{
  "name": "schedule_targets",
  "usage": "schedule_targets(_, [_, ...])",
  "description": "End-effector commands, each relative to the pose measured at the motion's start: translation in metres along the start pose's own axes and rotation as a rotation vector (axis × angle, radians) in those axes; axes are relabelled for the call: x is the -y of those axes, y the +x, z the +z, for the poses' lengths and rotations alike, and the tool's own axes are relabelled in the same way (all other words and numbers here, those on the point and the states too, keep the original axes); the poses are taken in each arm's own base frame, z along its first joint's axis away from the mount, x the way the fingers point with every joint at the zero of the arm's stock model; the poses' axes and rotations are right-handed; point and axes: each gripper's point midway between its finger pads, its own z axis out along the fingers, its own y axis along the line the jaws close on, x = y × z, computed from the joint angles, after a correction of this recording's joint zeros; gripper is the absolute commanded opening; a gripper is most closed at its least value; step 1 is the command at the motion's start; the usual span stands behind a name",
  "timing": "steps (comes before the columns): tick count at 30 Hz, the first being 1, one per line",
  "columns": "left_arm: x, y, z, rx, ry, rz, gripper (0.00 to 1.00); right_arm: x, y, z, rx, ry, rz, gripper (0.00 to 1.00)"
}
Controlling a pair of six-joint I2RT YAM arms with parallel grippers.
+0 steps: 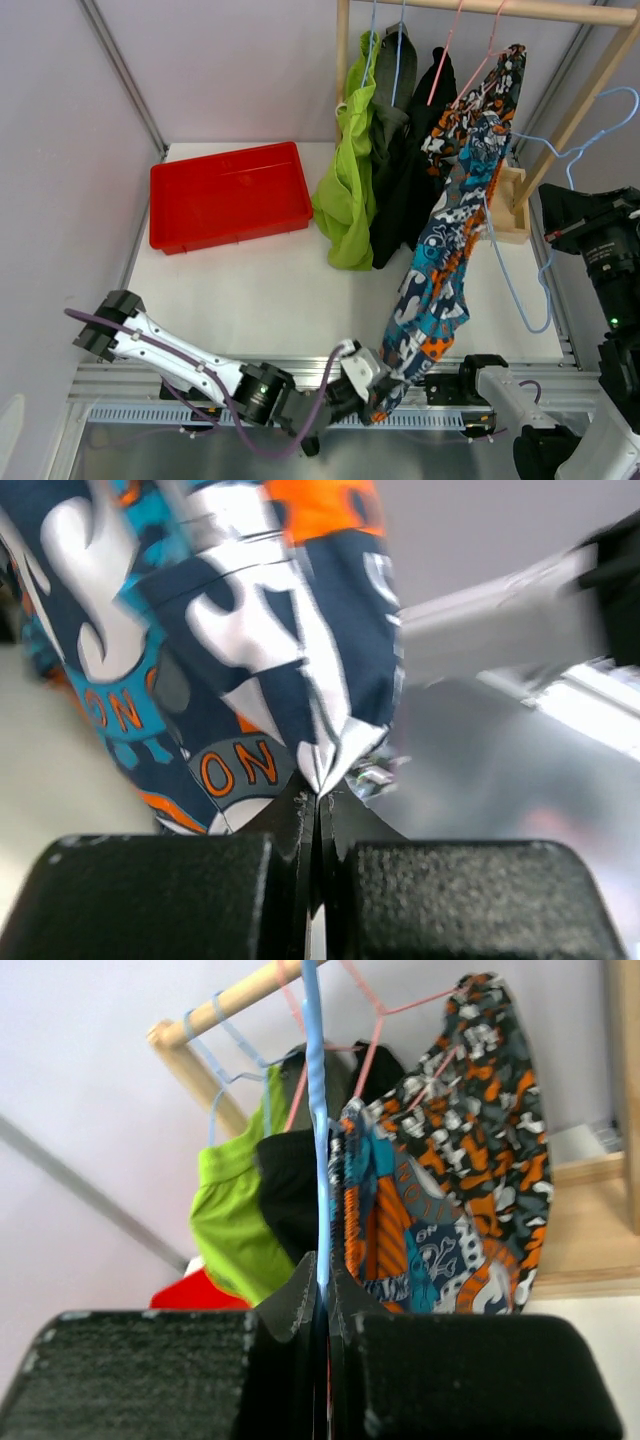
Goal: Remove the shorts from the hanger
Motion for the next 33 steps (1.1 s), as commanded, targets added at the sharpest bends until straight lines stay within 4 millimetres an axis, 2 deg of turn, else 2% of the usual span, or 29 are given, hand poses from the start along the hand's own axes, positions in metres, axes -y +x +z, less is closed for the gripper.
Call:
schedule_targets(1, [-0.06, 0.001, -0.003, -0.036, -0.102, -0.047, 0.0, -0.044, -0.052, -0.021, 0.124, -0.152, -0.008, 0.0])
schedule_targets(2, [-0.074, -0.009, 0.0, -0.018, -0.124, -0.055, 0.0, -0.047, -0.043, -0.019, 0.067, -0.168, 0.006, 0.0])
schedule_targets(3, [-0.087, -0.029, 0.0, 0.01, -0.123, -0.072, 0.0, -0.049, -0.028, -0.027, -0.002, -0.176, 0.043, 0.0])
schedule_targets(4, [-0.12, -0.046, 0.009, 0.04, -0.196, -0.043, 0.0, -0.055, -0.019, -0.035, -0.042, -0.213, 0.061, 0.0])
schedule_targets(5, [-0.127, -0.08, 0.011, 0.093, -0.208, -0.056, 0.0, -0.057, -0.007, -0.053, -0.061, -0.236, 0.076, 0.0])
schedule_targets(6, [-0.14, -0.097, 0.013, 0.115, -0.237, -0.04, 0.0, -0.059, 0.002, -0.064, -0.083, -0.252, 0.103, 0.0])
schedule_targets(7, [-0.166, -0.107, 0.019, 0.108, -0.299, 0.024, 0.0, -0.061, 0.011, -0.074, -0.103, -0.268, 0.112, 0.0])
schedule_targets(8, [-0.166, -0.16, 0.018, 0.189, -0.304, 0.006, 0.0, -0.069, 0.021, -0.092, -0.129, -0.317, 0.111, 0.0])
schedule_targets(9, [-0.178, -0.169, 0.021, 0.177, -0.333, 0.032, 0.0, -0.073, 0.028, -0.1, -0.155, -0.337, 0.11, 0.0])
schedule_targets(10, [-0.2, -0.188, 0.028, 0.161, -0.388, 0.068, 0.0, -0.074, 0.04, -0.11, -0.207, -0.343, 0.119, 0.0])
schedule_targets(11, [-0.202, -0.221, 0.024, 0.205, -0.398, 0.066, 0.0, -0.085, 0.05, -0.121, -0.264, -0.403, 0.12, 0.0])
schedule_targets(12, [-0.212, -0.23, 0.023, 0.207, -0.427, 0.081, 0.0, -0.09, 0.059, -0.133, -0.31, -0.428, 0.126, 0.0])
schedule_targets(13, [-0.222, -0.263, 0.014, 0.259, -0.45, 0.1, 0.0, -0.095, 0.065, -0.141, -0.344, -0.457, 0.13, 0.0])
schedule_targets(14, [-0.228, -0.268, 0.014, 0.245, -0.466, 0.123, 0.0, -0.105, 0.072, -0.154, -0.401, -0.522, 0.135, 0.0])
schedule_targets(15, [-0.224, -0.319, -0.008, 0.346, -0.468, 0.105, 0.0, -0.106, 0.078, -0.163, -0.437, -0.527, 0.15, 0.0])
schedule_targets(17, [-0.247, -0.344, -0.025, 0.364, -0.559, 0.141, 0.0, -0.116, 0.079, -0.187, -0.434, -0.58, 0.127, 0.0])
schedule_targets(18, [-0.246, -0.382, -0.05, 0.426, -0.588, 0.138, 0.0, -0.118, 0.081, -0.195, -0.447, -0.592, 0.132, 0.0])
schedule_targets(20, [-0.273, -0.4, -0.076, 0.427, -0.748, 0.211, 0.0, -0.121, 0.082, -0.207, -0.437, -0.612, 0.132, 0.0])
schedule_targets(23, [-0.293, -0.444, -0.123, 0.499, -0.881, 0.273, 0.0, -0.118, 0.089, -0.206, -0.439, -0.608, 0.14, 0.0])
schedule_targets(24, [-0.316, -0.44, -0.122, 0.449, -0.946, 0.301, 0.0, -0.117, 0.089, -0.204, -0.433, -0.607, 0.136, 0.0])
schedule_targets(25, [-0.321, -0.45, -0.134, 0.473, -0.967, 0.304, 0.0, -0.113, 0.094, -0.201, -0.444, -0.598, 0.144, 0.0])
schedule_targets(26, [-0.331, -0.446, -0.127, 0.446, -0.979, 0.32, 0.0, -0.112, 0.094, -0.198, -0.441, -0.602, 0.136, 0.0])
schedule_targets(27, [-0.35, -0.442, -0.128, 0.432, -1.021, 0.326, 0.0, -0.109, 0.095, -0.193, -0.439, -0.59, 0.136, 0.0])
schedule_targets(29, [-0.37, -0.436, -0.124, 0.402, -1.035, 0.311, 0.0, -0.105, 0.097, -0.185, -0.436, -0.578, 0.131, 0.0])
schedule_targets(30, [-0.391, -0.435, -0.128, 0.404, -1.053, 0.279, 0.0, -0.103, 0.097, -0.182, -0.435, -0.576, 0.123, 0.0])
schedule_targets(32, [-0.417, -0.432, -0.125, 0.392, -1.06, 0.251, 0.0, -0.098, 0.101, -0.173, -0.443, -0.559, 0.119, 0.0])
schedule_targets(33, [-0.436, -0.434, -0.135, 0.407, -1.097, 0.227, 0.0, -0.095, 0.103, -0.17, -0.447, -0.551, 0.112, 0.0])
